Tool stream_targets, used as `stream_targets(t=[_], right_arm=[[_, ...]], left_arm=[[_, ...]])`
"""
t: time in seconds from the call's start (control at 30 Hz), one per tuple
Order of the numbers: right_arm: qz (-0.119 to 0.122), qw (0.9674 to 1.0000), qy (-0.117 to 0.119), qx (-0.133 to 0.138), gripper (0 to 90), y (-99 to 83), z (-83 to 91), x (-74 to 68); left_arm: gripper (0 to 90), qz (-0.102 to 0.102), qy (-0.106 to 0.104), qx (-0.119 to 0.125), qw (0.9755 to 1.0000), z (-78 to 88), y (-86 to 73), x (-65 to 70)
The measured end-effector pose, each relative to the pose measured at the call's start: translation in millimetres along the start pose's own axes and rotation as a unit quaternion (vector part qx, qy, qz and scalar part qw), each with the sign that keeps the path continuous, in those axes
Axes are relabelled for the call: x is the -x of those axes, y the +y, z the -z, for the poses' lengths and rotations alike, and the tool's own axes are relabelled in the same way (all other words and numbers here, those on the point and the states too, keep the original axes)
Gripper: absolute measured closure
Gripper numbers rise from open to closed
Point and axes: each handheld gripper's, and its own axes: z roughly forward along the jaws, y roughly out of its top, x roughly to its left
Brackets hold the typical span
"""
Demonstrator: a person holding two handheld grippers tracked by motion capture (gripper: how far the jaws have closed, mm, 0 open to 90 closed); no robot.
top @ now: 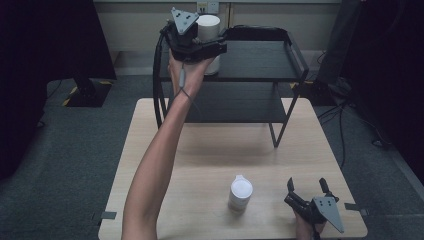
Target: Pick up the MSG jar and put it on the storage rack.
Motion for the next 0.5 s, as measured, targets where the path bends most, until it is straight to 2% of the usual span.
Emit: stream_targets(t=[0.5], right_arm=[[0.000, 1.0000, 0.001, 0.000, 0.0, -0.1, 0.1, 0.1]], left_arm=[[0.0, -0.009, 0.009, 0.008, 0.9999, 32.1, -4.1, 6.0]])
